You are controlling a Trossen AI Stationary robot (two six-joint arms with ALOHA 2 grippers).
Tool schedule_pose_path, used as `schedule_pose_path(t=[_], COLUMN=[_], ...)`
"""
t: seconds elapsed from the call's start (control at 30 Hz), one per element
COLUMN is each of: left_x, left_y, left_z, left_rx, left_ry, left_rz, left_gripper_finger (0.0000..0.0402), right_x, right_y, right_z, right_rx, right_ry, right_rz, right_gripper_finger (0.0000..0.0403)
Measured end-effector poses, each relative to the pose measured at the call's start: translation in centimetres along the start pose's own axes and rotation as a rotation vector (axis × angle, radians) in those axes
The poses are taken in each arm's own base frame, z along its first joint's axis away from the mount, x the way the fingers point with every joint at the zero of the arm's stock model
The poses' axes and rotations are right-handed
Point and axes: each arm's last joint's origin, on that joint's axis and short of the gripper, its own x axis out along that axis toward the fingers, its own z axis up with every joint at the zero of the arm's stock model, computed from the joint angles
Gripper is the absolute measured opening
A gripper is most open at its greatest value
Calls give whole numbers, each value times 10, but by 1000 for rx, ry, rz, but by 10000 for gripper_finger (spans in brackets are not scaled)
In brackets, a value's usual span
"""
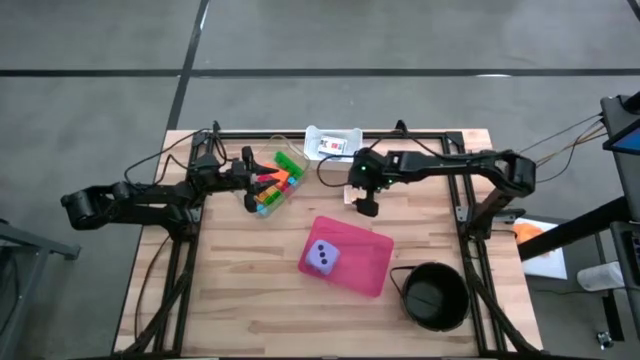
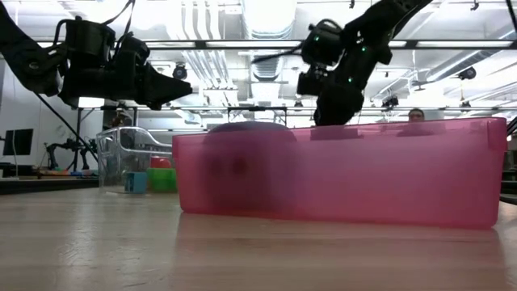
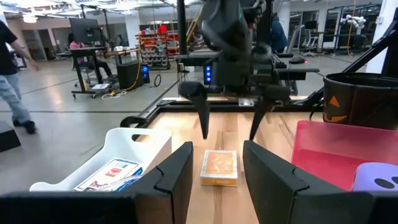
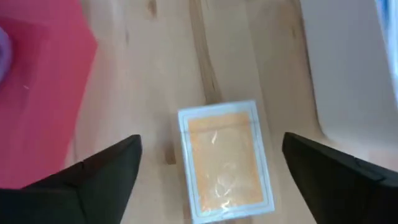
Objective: Pick & Place Toys
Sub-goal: Put the yellow playing card into the white bin
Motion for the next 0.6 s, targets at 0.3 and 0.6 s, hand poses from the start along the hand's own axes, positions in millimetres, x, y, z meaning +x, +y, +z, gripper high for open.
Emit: schedule_pose_path(t=[0.3, 0.6], left_x=[0, 0], left_y=[0, 0], left_z=[0, 0], left_rx=[0, 0], left_ry=[0, 1], left_rz=[0, 0], left_gripper_finger=[142, 142], right_x=[32, 48], right_y=[-3, -5], right_z=[-5, -4], right_rx=[-20, -64], right_ry=[220, 293], right_rz=[-36, -59], right_gripper_finger=[357, 387])
